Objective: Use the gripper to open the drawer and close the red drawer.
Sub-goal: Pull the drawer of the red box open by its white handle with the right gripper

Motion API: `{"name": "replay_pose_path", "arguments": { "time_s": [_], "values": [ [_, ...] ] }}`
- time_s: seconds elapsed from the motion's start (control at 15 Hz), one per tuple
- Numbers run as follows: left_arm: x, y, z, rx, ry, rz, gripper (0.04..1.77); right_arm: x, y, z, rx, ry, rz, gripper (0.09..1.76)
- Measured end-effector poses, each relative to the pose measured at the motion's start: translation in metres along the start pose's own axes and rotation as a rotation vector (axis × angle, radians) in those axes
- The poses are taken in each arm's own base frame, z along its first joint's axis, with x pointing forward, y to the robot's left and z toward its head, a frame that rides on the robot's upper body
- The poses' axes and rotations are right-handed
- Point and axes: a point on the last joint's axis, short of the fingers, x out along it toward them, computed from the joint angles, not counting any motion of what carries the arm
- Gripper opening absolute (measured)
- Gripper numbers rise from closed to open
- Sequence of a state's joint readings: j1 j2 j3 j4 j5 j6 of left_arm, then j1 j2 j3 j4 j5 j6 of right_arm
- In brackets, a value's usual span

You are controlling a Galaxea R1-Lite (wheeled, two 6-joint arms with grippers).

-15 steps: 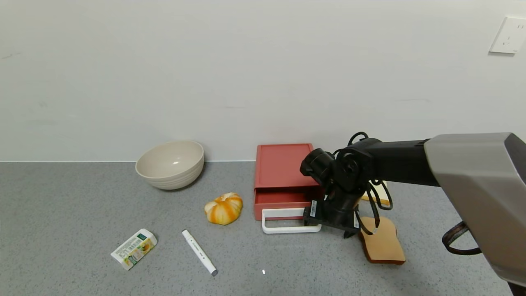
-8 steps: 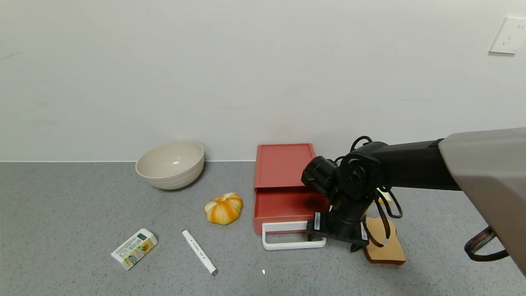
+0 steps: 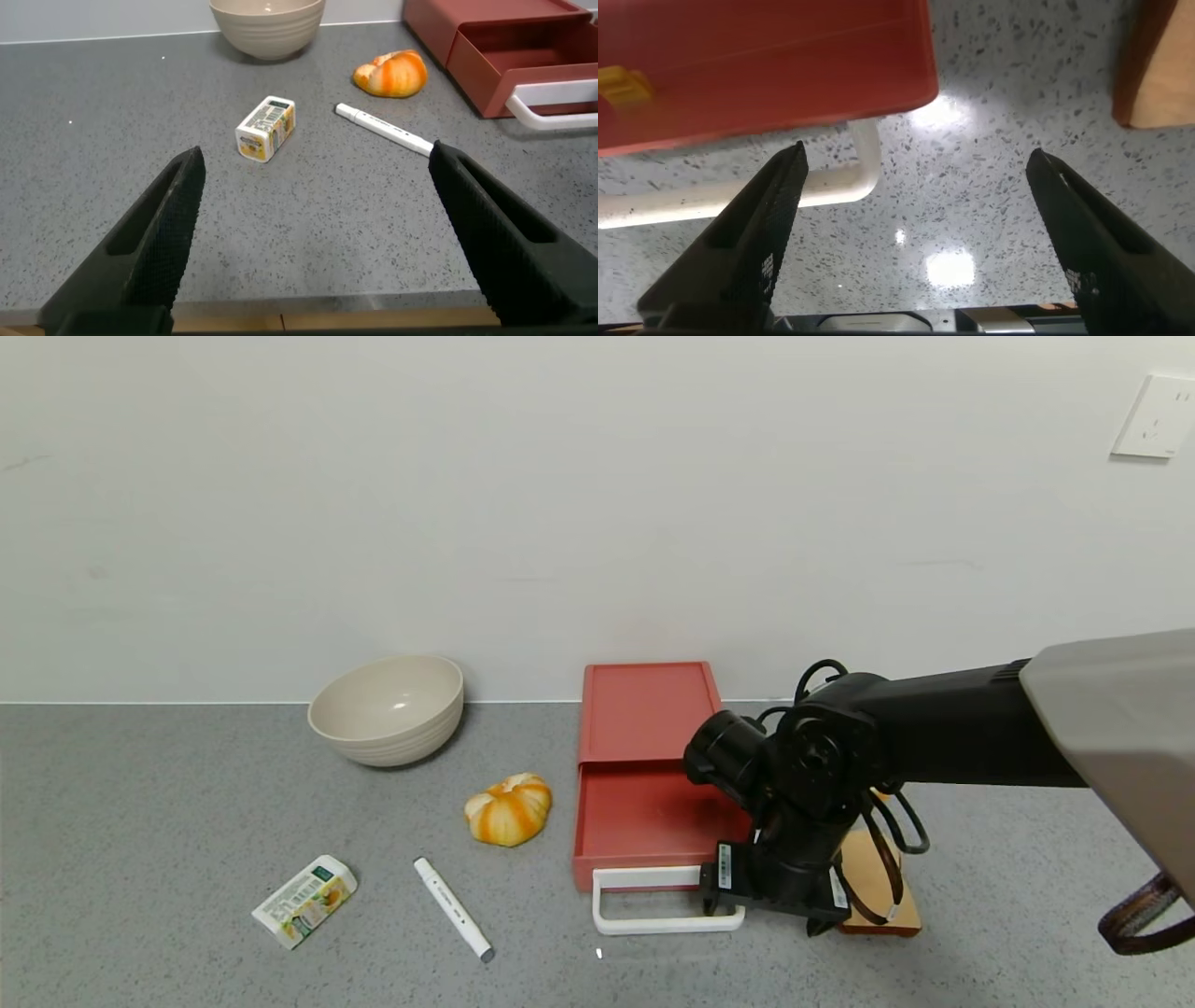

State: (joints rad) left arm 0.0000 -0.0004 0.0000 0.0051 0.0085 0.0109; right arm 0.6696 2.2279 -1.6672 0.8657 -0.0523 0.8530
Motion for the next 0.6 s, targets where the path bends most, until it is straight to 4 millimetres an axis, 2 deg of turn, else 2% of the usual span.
{"name": "replay_pose_path", "arguments": {
  "time_s": [0.33,0.6],
  "values": [
    [0.0,0.0,0.0,0.0,0.0,0.0,1.73,-0.001,0.0,-0.011,-0.022,0.017,-0.013,1.71],
    [0.0,0.0,0.0,0.0,0.0,0.0,1.73,-0.01,-0.003,-0.016,-0.031,0.01,-0.005,1.71]
  ]
}}
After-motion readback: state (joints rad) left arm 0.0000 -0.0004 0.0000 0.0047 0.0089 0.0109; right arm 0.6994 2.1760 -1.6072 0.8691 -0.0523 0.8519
